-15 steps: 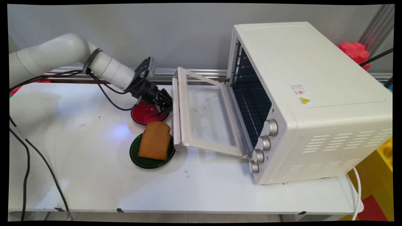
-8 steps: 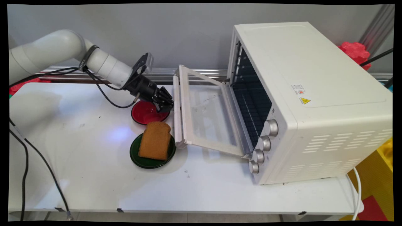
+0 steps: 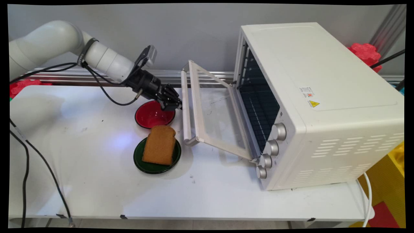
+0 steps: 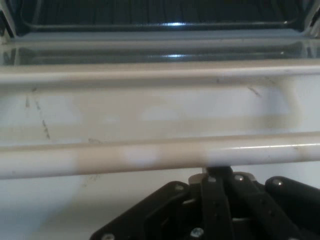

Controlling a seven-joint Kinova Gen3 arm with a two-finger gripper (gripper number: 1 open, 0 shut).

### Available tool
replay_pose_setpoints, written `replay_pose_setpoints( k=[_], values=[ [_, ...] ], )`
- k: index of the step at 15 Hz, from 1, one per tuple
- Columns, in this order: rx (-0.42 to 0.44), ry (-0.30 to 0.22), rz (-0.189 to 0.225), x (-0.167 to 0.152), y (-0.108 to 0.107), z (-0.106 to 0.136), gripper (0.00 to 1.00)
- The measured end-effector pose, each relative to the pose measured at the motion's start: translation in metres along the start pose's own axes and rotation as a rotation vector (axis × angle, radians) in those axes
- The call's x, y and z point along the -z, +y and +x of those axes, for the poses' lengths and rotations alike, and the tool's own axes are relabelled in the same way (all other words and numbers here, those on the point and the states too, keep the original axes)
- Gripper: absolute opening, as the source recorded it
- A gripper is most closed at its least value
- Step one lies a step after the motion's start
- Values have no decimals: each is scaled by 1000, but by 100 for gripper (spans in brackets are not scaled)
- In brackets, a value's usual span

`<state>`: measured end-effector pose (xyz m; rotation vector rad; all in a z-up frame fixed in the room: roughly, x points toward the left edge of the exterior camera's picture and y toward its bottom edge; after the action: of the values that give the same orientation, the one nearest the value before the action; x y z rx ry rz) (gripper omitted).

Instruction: Close the oven

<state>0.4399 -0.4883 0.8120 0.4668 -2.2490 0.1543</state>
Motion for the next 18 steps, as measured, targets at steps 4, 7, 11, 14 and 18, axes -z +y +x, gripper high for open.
replay_pose_setpoints(
  k=[4,7,11,14,18],
  values=[
    [-8,23,-3,3,2,14,0],
    [-14,38,-1,4,2,23,0],
    [-24,54,6,4,1,35,0],
    [-29,63,8,3,1,42,0],
    [-34,76,11,-1,2,52,0]
  ],
)
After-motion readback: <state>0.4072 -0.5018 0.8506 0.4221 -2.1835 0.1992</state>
